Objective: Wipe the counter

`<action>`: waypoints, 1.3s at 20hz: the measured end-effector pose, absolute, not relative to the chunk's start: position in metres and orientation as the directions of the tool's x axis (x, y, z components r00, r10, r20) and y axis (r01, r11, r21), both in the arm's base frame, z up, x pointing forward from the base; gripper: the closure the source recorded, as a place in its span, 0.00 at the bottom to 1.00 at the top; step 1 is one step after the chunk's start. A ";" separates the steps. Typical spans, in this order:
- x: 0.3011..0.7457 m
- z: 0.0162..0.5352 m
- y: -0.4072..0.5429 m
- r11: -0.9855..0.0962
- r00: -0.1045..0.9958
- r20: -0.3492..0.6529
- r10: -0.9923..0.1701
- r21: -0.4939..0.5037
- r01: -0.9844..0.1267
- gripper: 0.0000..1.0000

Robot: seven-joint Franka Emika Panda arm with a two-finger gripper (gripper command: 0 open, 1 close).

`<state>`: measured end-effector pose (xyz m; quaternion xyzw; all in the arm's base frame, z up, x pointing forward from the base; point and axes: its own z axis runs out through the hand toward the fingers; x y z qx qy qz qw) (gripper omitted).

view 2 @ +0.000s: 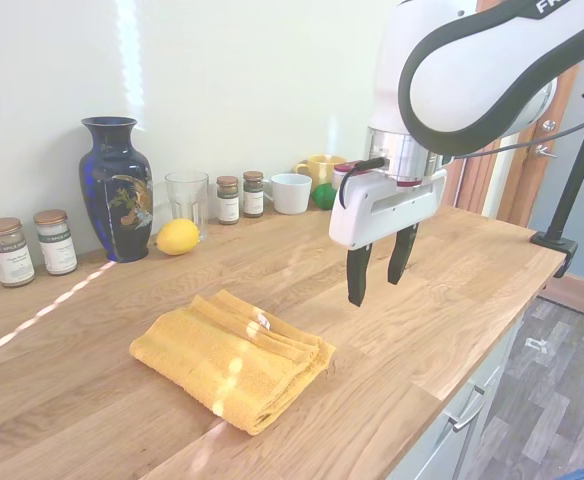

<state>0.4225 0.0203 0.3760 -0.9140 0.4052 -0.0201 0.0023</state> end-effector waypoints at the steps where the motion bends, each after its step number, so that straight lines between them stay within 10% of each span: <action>1: 0.423 0.376 0.020 -0.672 0.671 0.034 -0.741 -0.020 -0.741 0.00; 26: 0.473 0.381 0.127 -0.709 0.708 0.049 -0.705 -0.072 -0.701 0.00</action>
